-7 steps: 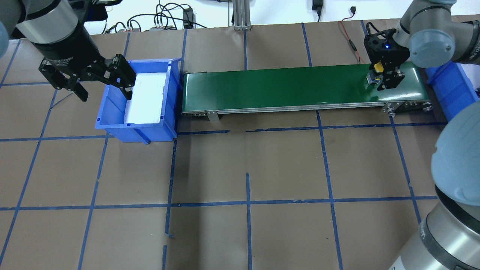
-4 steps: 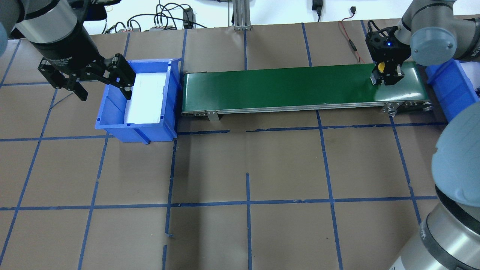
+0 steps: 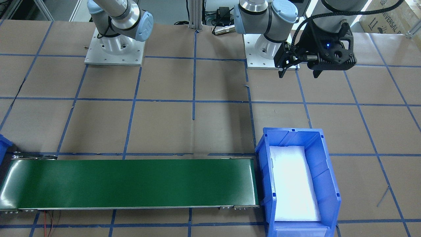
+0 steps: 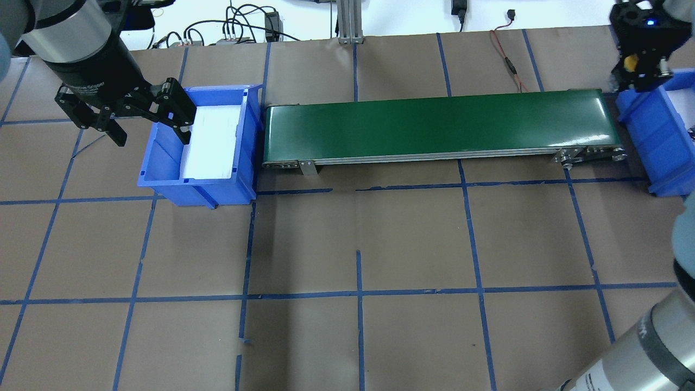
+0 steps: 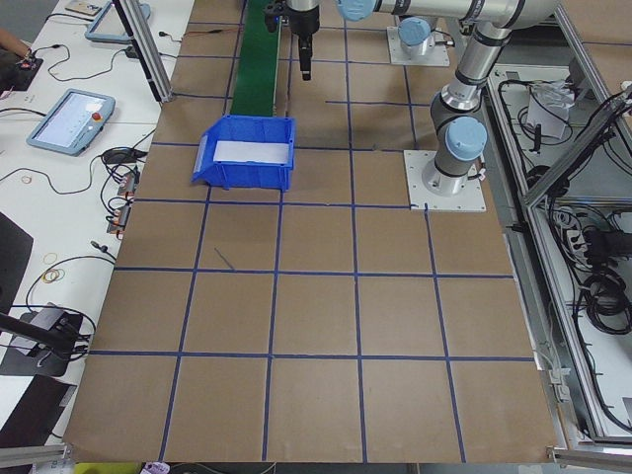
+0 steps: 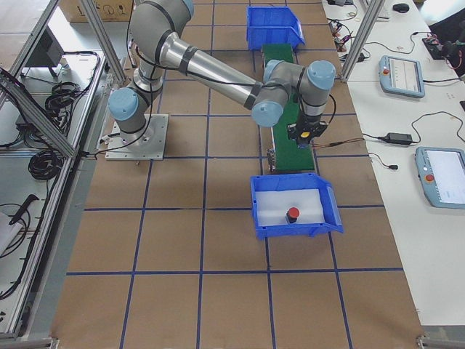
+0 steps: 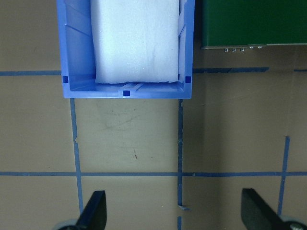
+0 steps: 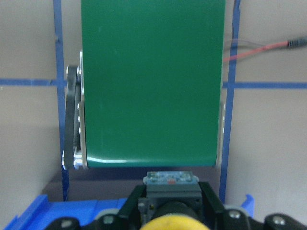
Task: Transport two buttons from left to right
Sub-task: 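Lift the yellow button with the right gripper and carry it to the far bin, then lower the yellow button into the far blue bin and release it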
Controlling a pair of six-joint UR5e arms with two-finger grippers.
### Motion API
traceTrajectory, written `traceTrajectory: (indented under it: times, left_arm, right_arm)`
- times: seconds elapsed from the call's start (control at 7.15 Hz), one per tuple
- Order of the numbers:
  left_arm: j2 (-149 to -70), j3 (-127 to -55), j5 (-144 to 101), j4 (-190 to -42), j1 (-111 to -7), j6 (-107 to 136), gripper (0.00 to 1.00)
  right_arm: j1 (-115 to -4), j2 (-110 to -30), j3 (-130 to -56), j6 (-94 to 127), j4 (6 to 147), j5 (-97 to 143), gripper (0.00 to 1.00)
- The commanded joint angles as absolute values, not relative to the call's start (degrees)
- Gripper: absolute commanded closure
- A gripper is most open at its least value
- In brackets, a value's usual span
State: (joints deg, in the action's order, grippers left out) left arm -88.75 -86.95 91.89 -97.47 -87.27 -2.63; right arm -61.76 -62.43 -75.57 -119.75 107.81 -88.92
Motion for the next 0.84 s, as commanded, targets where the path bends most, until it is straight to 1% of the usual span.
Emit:
traceTrajectory:
  times: [0.0, 0.14, 0.28, 0.42, 0.56, 0.7]
  left_arm:
    - [-88.8, -86.9, 91.9, -97.5, -87.3, -2.6, 0.0]
    - [-88.8, -86.9, 91.8, -97.5, -87.3, -2.6, 0.0]
    - [-88.8, -87.0, 91.9, -97.5, -87.4, -2.6, 0.0]
    - [-88.8, -86.9, 91.9, -97.5, -87.4, -2.6, 0.0]
    - [-88.8, -86.9, 91.9, -97.5, -87.3, -2.6, 0.0]
    - [-88.8, -87.0, 91.9, -97.5, -87.3, -2.6, 0.0]
  right_arm:
    - [-51.1, -60.1, -73.0, -132.2, 107.8, -84.5, 0.91]
    - [-47.9, -57.7, -72.9, -135.0, 107.9, -83.4, 0.91]
    - [-47.8, -55.8, -73.9, -135.3, 109.0, -82.9, 0.91]
    - [-47.8, -52.1, -74.1, -136.4, 110.6, -81.8, 0.85]
    - [-47.8, -51.1, -74.5, -136.6, 111.0, -81.5, 0.85]
    - [-47.8, -51.2, -74.9, -136.5, 110.9, -81.3, 0.88]
